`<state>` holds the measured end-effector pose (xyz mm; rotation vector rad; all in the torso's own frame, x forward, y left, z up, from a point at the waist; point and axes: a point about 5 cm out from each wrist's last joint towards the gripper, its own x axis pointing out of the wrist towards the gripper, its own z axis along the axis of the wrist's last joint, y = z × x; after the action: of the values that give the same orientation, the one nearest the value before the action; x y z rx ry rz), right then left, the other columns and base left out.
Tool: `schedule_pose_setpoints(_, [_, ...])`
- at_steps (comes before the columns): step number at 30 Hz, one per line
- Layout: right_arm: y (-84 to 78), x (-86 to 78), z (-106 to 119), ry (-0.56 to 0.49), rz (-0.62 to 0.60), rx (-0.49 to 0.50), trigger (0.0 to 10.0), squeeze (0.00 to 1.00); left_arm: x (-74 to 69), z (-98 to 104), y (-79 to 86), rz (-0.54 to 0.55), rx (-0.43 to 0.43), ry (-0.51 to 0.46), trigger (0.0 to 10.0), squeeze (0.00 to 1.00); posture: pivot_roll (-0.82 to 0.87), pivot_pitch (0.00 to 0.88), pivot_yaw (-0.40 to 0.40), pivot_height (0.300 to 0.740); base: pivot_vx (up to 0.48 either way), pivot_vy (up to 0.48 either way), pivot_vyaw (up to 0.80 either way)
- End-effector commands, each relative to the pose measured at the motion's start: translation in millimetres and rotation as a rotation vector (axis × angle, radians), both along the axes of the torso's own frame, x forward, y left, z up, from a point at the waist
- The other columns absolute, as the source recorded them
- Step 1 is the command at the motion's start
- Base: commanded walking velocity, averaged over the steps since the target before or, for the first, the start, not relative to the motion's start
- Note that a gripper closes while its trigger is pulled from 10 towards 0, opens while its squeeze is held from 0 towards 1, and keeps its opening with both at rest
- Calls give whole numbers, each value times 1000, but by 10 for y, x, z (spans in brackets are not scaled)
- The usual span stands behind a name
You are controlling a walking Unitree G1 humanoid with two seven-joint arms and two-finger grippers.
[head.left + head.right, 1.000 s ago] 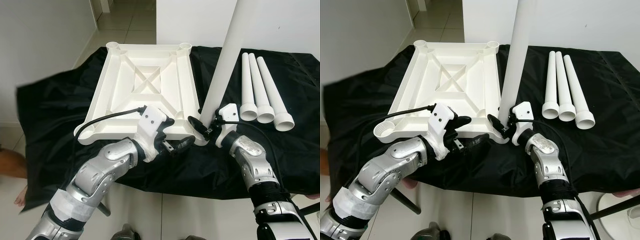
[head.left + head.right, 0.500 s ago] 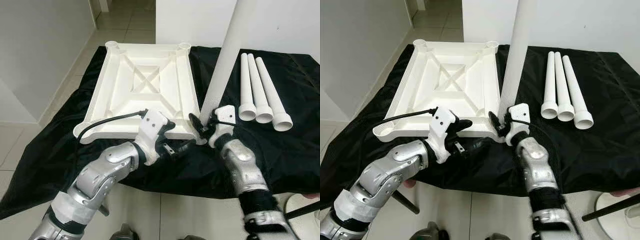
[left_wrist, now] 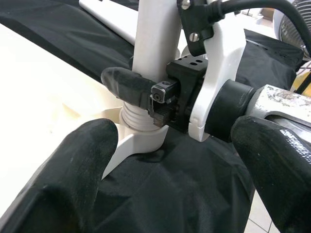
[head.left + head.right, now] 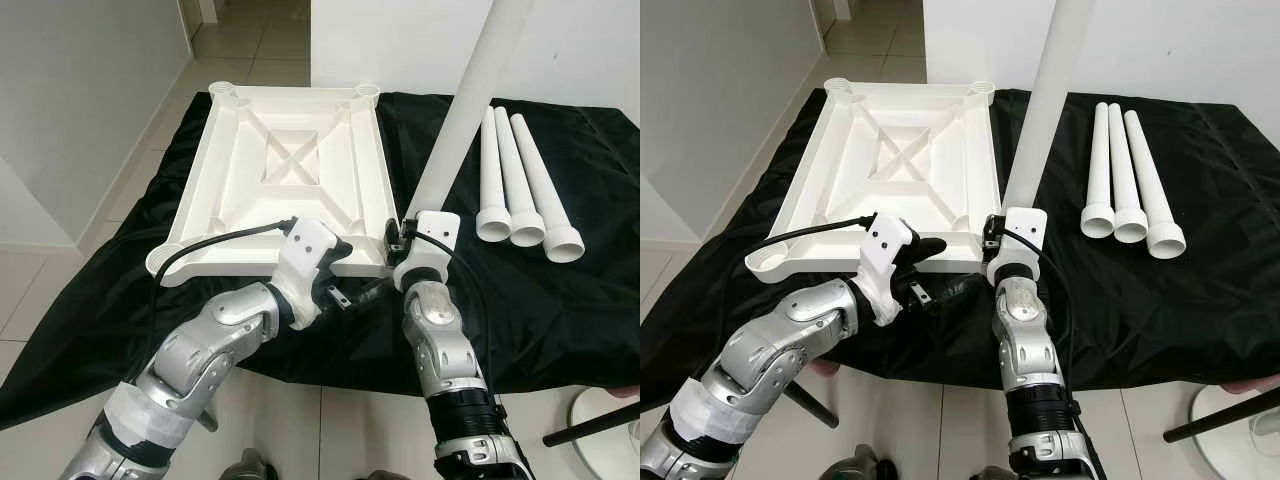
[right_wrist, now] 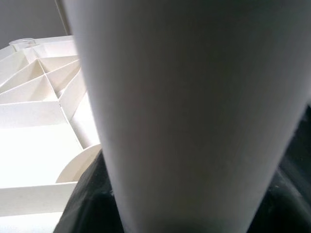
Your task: Building children table
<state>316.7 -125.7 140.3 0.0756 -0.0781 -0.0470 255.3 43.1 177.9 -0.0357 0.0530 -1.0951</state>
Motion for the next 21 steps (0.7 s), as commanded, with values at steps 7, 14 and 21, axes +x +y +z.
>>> schedule_pose_setpoints(7, [-176, -86, -19, -24, 36, 26, 10000, 1000, -32, -38, -42, -76, -12, -53, 10000, 0, 9, 47, 49, 740, 0, 0, 0])
schedule_pose_setpoints(14, [-291, -118, 81, -109, 146, -45, 10000, 0, -34, -140, -123, -77, -64, -95, 10000, 0, -15, 36, 43, 740, 0, 0, 0])
schedule_pose_setpoints(21, [-346, -109, 124, -123, 368, -135, 10000, 0, 13, -166, -29, -60, -81, -102, 10000, 0, -26, 24, 46, 740, 0, 0, 0])
